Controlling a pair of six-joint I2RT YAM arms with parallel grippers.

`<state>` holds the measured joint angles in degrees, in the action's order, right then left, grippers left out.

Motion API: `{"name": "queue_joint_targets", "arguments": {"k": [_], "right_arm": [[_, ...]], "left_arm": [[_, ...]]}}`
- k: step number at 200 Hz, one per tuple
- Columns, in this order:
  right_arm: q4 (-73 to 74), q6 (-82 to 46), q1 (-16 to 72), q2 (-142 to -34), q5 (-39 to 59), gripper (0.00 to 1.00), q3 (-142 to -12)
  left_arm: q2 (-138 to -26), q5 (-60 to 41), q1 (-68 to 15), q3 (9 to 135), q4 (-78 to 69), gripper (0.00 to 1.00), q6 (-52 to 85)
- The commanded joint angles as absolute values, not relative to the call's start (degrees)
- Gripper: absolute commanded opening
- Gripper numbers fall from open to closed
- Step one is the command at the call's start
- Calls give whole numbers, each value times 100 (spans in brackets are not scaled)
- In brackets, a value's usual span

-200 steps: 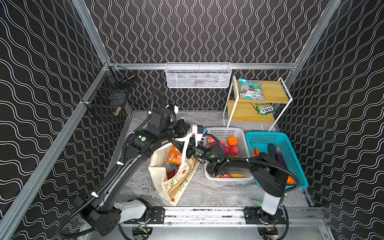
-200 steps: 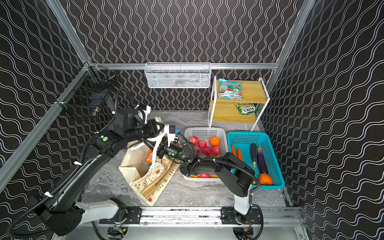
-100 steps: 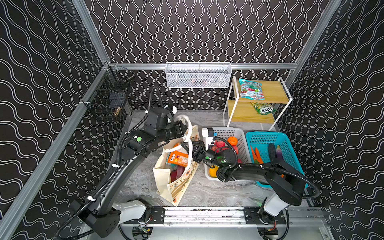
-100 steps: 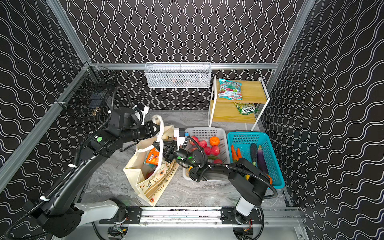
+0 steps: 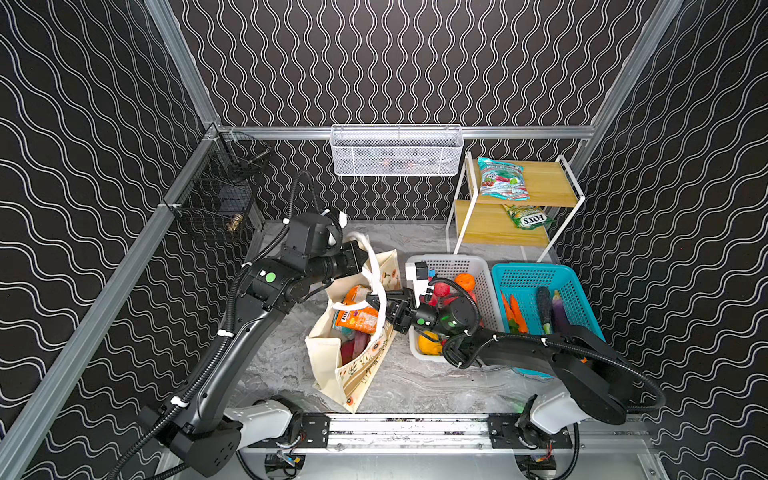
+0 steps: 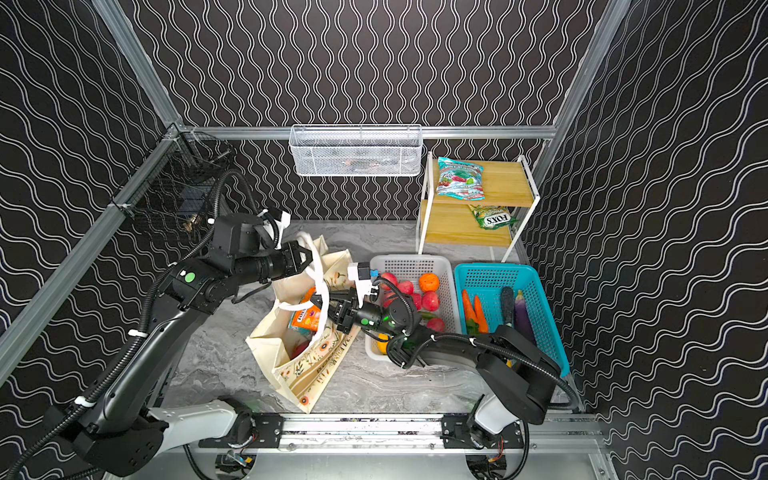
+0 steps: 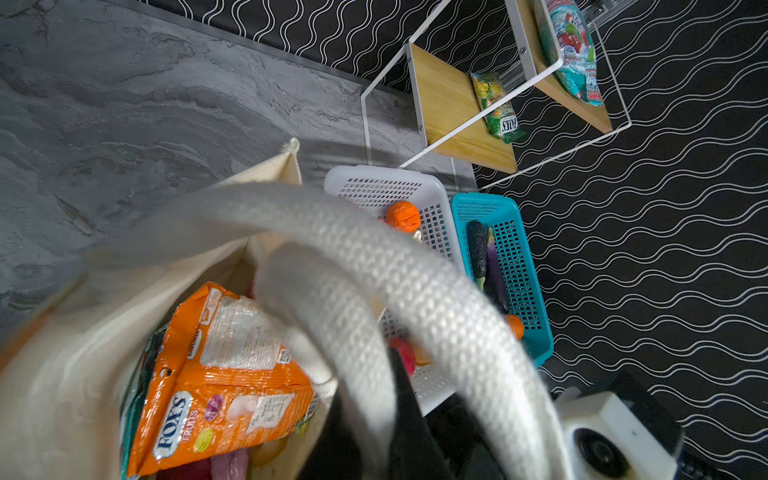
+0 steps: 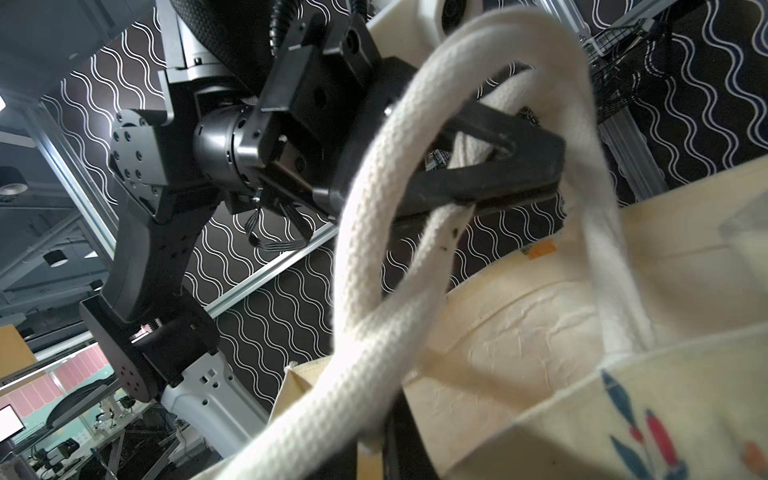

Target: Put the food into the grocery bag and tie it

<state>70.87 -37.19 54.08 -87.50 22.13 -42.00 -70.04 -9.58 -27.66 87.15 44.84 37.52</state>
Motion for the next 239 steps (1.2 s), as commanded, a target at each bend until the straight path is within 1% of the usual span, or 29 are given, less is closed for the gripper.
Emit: {"name": "queue_joint_targets", "arguments": {"k": [1,53,85,148,204,239], "right_arm": [[6757,-3352,5366,-8513,2070,5,-4153],[5205,-2557,5344,-7941,1421,6,-4175],[4677,-2158,5344,-7639,981,6,-4127],[4544,-1891,5318,-7124,227,6,-3838],[4478,-1897,5186,-6714,-216,6,-3545],[4382,-1872,5051,-6523,-264,6,-3445]], "left_arm": [[-6919,-756,-2681,8701,4719,0,3543],[-6766,-738,-2508,8640,5117,0,3353],[-6741,-815,-2476,8588,5225,0,3289],[-6625,-826,-2393,8515,5599,0,3104],[-6408,-865,-1903,8402,5822,0,2943],[-6394,-712,-1681,8464,5914,0,2861]]}}
